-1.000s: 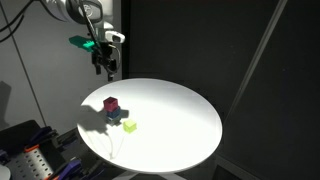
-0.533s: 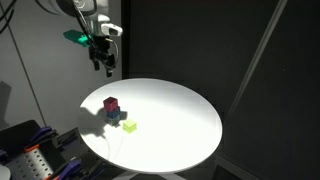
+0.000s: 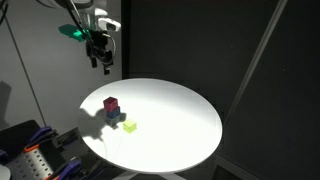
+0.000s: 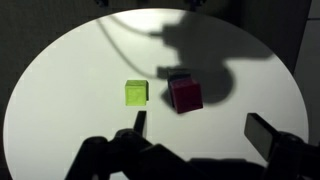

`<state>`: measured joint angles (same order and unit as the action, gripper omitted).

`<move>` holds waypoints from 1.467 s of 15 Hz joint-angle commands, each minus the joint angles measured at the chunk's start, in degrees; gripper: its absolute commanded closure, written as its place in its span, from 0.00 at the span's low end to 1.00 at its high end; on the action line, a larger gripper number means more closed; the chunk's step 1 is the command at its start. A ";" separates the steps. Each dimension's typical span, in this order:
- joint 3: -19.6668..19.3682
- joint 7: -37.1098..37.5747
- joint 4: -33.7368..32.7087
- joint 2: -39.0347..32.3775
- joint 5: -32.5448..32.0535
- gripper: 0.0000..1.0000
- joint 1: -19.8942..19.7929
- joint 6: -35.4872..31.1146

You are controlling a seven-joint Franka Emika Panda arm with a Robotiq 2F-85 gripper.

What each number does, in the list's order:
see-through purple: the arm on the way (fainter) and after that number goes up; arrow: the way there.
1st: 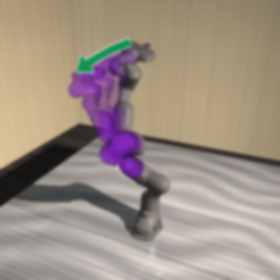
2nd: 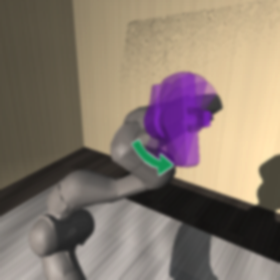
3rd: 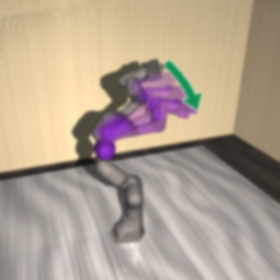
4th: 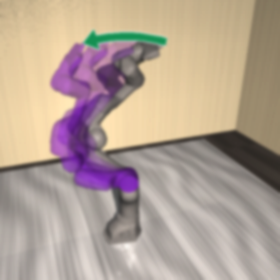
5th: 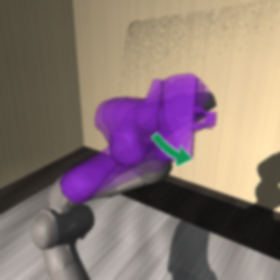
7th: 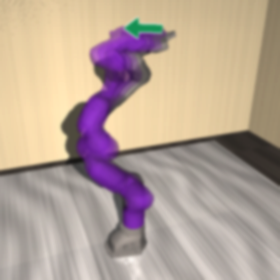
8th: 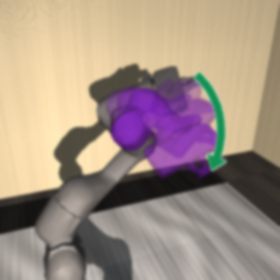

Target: Put the pink block on top of the stack on the left.

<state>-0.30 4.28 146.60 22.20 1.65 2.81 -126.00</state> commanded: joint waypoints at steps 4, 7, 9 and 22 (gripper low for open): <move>0.09 -1.50 -1.45 2.40 0.85 0.00 -0.59 7.01; 0.19 -1.41 -1.83 2.96 0.68 0.00 -0.62 9.11; 0.21 -1.59 -2.00 3.21 0.60 0.00 -0.60 10.09; 0.64 -1.13 -1.21 2.51 0.29 0.00 -0.71 8.83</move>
<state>-0.31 3.41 145.46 24.72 1.65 2.81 -117.28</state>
